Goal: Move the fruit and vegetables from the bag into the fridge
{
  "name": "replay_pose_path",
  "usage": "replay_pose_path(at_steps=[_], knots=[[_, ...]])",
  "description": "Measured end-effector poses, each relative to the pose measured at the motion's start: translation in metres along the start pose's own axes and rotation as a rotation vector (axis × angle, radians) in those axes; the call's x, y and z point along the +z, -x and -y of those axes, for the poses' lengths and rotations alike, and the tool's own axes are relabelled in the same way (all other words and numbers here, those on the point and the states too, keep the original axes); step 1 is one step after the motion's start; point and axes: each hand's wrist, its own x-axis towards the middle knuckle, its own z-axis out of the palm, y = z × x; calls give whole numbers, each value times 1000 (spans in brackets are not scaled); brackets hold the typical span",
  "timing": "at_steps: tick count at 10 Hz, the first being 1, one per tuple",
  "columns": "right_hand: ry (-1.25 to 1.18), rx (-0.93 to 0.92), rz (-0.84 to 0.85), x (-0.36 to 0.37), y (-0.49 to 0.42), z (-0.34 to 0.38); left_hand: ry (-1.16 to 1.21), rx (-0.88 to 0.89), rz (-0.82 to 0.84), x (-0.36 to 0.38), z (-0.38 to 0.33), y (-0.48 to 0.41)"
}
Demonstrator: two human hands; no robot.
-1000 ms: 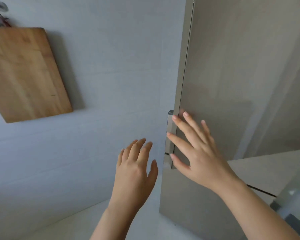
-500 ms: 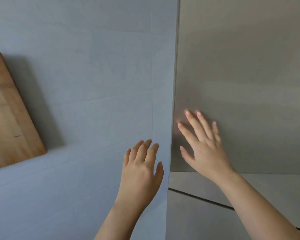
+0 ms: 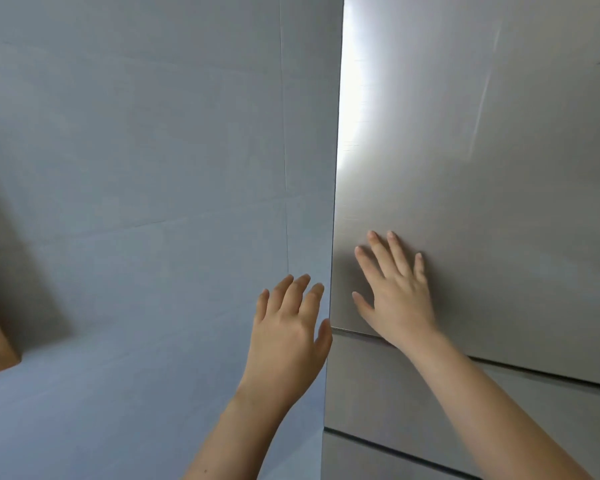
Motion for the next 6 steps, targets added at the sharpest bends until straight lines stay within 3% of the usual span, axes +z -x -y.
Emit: replay_pose_path(at_steps=[4, 6], knots=[[-105, 65, -90, 5, -8, 18, -57, -103, 12, 12, 18, -4], [-246, -95, -148, 5, -19, 57, -264, -174, -37, -15, 39, 7]])
